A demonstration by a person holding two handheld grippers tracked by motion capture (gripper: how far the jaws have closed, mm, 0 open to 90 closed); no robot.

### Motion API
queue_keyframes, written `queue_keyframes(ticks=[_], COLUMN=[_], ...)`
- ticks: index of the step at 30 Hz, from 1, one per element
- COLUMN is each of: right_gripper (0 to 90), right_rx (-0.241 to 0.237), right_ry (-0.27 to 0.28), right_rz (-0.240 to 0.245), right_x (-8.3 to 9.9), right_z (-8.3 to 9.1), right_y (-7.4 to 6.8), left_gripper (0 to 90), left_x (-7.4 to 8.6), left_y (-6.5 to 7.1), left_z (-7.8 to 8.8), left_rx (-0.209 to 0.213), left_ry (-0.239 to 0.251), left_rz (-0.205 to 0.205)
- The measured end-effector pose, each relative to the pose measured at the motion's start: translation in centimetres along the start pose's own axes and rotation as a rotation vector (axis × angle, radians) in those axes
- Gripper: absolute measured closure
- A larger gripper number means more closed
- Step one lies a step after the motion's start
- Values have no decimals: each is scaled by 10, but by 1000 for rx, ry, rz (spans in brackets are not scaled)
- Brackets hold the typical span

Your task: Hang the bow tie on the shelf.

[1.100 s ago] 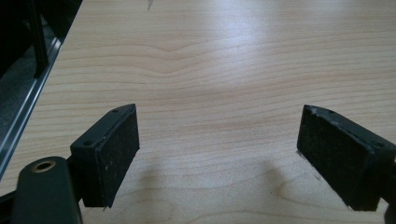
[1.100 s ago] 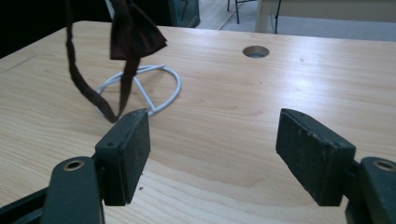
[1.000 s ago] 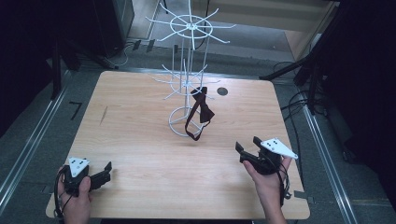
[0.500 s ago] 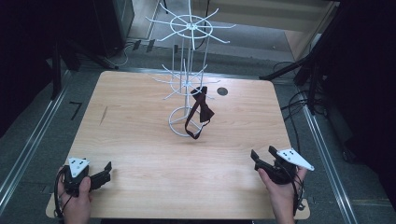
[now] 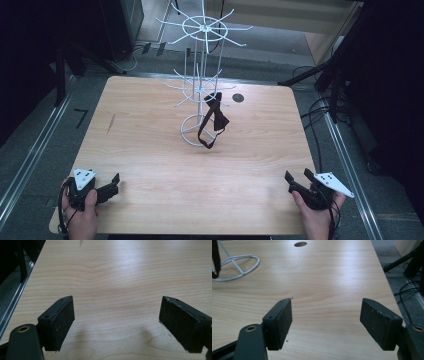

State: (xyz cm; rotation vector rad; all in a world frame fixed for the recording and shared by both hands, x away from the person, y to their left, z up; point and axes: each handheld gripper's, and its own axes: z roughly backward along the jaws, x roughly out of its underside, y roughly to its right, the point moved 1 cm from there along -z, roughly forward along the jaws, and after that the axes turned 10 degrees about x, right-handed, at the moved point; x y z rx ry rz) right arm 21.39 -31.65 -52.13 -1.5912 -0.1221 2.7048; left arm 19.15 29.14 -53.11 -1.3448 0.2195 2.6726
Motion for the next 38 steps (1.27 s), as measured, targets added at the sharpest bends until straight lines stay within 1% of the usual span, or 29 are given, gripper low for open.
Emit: queue_keyframes(ticks=[4, 9, 11, 12, 14, 17, 19, 21, 22, 24, 25, 26, 29, 32, 38], right_gripper=[260, 248, 241, 238, 235, 234, 234, 234, 235, 234, 234, 236, 240, 241, 237], right_rx=[26, 29, 32, 36, 41, 52, 53, 42, 38, 26, 28, 32, 25, 7, -8], right_ry=[-4, 2, -5, -3, -3, 1, 2, 3, 2, -1, 0, -9, -9, -17, -31], right_rz=[-8, -25, -29, -21, -23, -46, -73, -107, -135, -162, -159, -140, -145, -144, -140], right_x=[7, 13, 15, 16, 19, 26, 30, 35, 38, 42, 42, 43, 43, 43, 43], right_z=[4, 8, 9, 10, 12, 14, 17, 18, 18, 17, 16, 14, 13, 13, 12], right_y=[13, 26, 30, 33, 39, 48, 53, 56, 57, 58, 58, 57, 56, 54, 55], left_gripper=[138, 138, 138, 138, 138, 138, 138, 138, 138, 136, 136, 136, 135, 133, 134], left_x=[0, 0, 0, 0, 0, 0, 0, 0, 0, 0, 1, 1, 1, 1, 1], left_y=[0, 0, 1, 1, 1, 1, 1, 1, 1, 2, 2, 2, 2, 1, 2], left_z=[0, 0, 0, 0, 0, 0, 0, 0, 0, 1, 1, 1, 2, 2, 3], left_rx=[0, -2, -5, -5, -4, -2, -1, -4, -6, -13, -16, -17, -14, -7, -14], left_ry=[1, -1, 0, 1, 1, 1, 1, 2, 2, 6, 13, 15, 22, 23, 28], left_rz=[0, -4, -5, -6, -8, -9, -11, -15, -17, -17, -19, -20, -17, -13, -19])
